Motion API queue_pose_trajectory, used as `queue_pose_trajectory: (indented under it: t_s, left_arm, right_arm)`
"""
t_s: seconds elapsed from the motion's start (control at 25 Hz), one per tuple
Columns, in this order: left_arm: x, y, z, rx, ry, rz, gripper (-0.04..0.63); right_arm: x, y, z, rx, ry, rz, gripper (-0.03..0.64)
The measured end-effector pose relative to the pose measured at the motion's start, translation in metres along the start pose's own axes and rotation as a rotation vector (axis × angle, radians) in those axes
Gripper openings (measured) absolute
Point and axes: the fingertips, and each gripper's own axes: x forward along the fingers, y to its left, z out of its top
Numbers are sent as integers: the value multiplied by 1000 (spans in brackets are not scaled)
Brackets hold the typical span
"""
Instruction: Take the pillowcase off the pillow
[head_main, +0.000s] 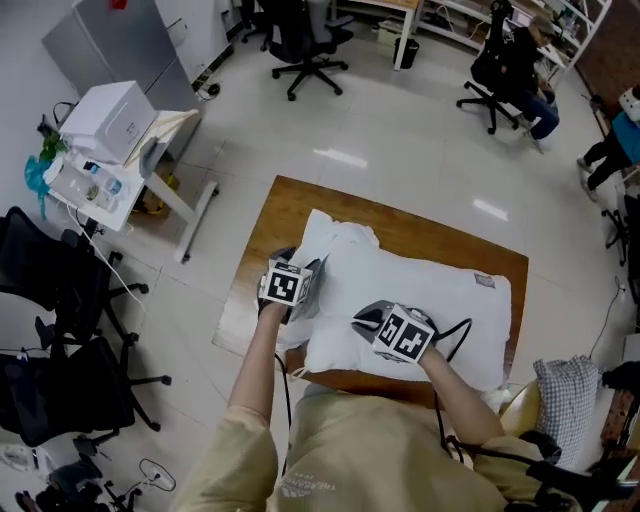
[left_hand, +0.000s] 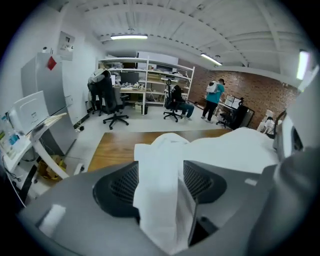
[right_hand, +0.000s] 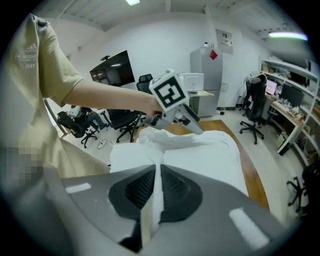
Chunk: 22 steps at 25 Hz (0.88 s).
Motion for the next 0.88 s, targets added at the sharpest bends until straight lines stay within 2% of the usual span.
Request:
queue_pose_trajectory:
  t_s: [0.08,0.2,0.28,0.32,0.36,0.44,0.48,0.52,0.6,0.64,0.68,0.8,0.88]
  left_arm:
    - [32,1,-6,-25,44,-38,273]
    - [63,4,5,-28,103,-98,244]
    - [76,17,10,-32,147,-99,113]
    - [80,25,11,-30,161,-90,26]
    - [84,33,12,-27,173,-81,11]
    - [93,50,10,-43,192,-58,11]
    - [96,63,7,-80,197,-30,11]
    - [98,84,1,-147,194,11,11]
    - [98,129,-15,-344,170,102,9]
    - [95,141,-19,-415,160,121,9]
    - [89,143,-18,-434,159,119,9]
    - [71,124,-9,-346,157,89,12]
    - [51,112,-1,-305,119,72,85]
  right_arm:
    - [2,2,1,14,-6,-6,14]
    - [-6,-3,12,41,-15,-25,14]
    - [-9,-9,23,64,-20,-35,14]
    - [-8,-12,26,79,-26,-37,14]
    - [-6,-16,27,97,-36,-37,14]
    - [-2,-22,22,135,-63,-45,14]
    - [-1,-24,18,148,-75,-52,14]
    - [1,-25,16,159,-81,-57,14]
    - [3,-22,12,170,-77,-53,14]
    - [4,-22,10,169,-74,-54,14]
    - [5,-23,7,165,-72,-58,14]
    - [10,-24,-1,161,-69,-68,14]
    - [15,-23,-3,167,-75,-77,14]
